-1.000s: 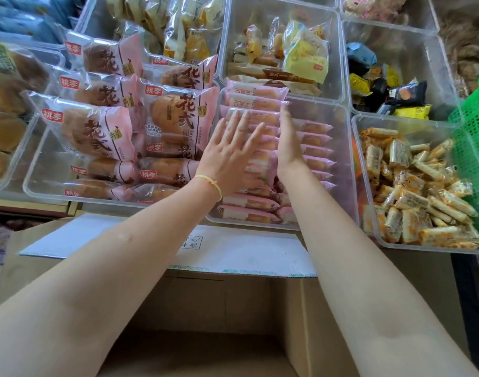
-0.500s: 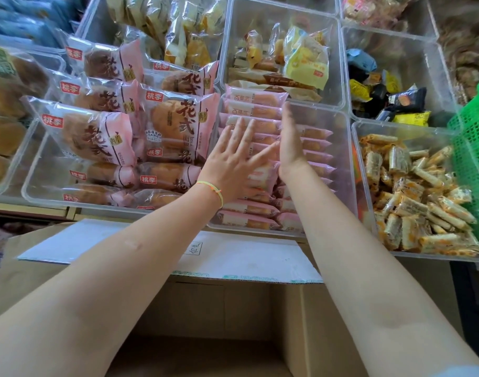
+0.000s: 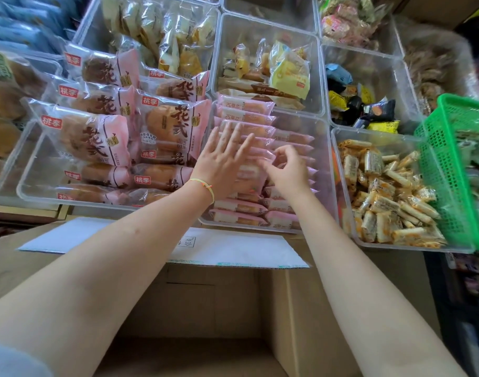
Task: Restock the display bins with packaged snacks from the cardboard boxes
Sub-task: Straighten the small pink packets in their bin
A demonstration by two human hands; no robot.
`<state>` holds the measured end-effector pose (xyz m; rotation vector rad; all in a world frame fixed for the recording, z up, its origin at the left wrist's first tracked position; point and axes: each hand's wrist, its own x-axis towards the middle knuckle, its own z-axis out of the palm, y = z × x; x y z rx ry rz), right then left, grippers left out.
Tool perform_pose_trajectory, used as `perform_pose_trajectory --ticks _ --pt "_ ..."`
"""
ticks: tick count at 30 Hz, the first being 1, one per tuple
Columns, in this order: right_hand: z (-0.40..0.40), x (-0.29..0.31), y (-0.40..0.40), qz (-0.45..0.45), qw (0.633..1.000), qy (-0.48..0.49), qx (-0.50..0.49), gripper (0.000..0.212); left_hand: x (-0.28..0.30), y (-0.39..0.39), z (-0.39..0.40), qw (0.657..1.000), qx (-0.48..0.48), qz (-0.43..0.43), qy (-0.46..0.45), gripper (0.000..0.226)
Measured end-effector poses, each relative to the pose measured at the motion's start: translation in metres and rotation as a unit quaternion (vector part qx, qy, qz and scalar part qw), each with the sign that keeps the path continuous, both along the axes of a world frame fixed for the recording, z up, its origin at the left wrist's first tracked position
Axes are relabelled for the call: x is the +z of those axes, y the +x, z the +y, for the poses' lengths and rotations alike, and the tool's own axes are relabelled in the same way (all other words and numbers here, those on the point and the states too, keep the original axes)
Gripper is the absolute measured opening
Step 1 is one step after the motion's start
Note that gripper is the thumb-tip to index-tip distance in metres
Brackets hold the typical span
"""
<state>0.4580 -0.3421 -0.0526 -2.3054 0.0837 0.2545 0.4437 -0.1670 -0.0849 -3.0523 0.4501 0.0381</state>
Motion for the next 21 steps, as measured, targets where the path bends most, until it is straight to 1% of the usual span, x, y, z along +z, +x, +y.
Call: perform_pose_trajectory --ticks 2,4,6,7,8,9,11,13,14,15,17,19,21 --pt "-0.004 0.004 0.0 -0.027 0.999 0.011 -0.034 0.026 0.002 -0.002 0.006 1.0 -0.007 0.003 0.001 0.088" --pt "-0.01 0.013 -0.002 -0.074 0.995 -0.012 -0.062 0.019 0.007 -0.009 0.016 1.0 -0.012 -0.007 0.012 0.08" --pt "-0.015 0.023 -0.007 -0.133 0.988 -0.035 -0.067 0.014 0.022 -0.021 0.028 0.999 0.015 -0.043 -0.025 0.07" --pt "-0.016 0.028 -0.01 -0.137 0.989 -0.041 -0.047 0.014 0.03 -0.028 0.03 0.996 0.028 -0.066 -0.055 0.061" --pt "-0.016 0.029 -0.013 -0.121 0.992 -0.045 -0.014 0.017 0.035 -0.034 0.031 0.994 0.035 -0.078 -0.074 0.05" --pt "-0.014 0.03 -0.016 -0.085 0.995 -0.054 0.023 0.024 0.039 -0.039 0.03 0.993 0.043 -0.068 -0.082 0.04" --pt "-0.006 0.027 -0.02 -0.016 0.993 -0.092 0.069 0.035 0.043 -0.043 0.024 0.993 0.078 0.002 -0.087 0.031" --pt "0.001 0.021 -0.019 -0.007 0.992 -0.113 0.063 0.029 0.044 -0.043 0.018 0.988 0.121 0.058 -0.077 0.032" --pt "0.002 0.021 -0.017 -0.016 0.993 -0.11 0.05 0.024 0.043 -0.043 0.016 0.987 0.132 0.062 -0.069 0.029" --pt "0.001 0.022 -0.015 -0.026 0.993 -0.106 0.035 0.02 0.043 -0.044 0.013 0.988 0.131 0.058 -0.056 0.025" --pt "-0.01 0.024 -0.012 -0.039 0.993 -0.11 0.03 0.016 0.043 -0.047 0.004 0.992 0.098 0.072 -0.03 0.022" --pt "-0.029 0.023 -0.016 -0.016 0.986 -0.148 0.078 0.012 0.039 -0.05 -0.009 0.992 0.057 0.112 0.0 0.024" --pt "-0.048 0.018 -0.025 0.05 0.964 -0.205 0.161 0.013 0.033 -0.05 -0.022 0.988 0.042 0.145 0.03 0.025"
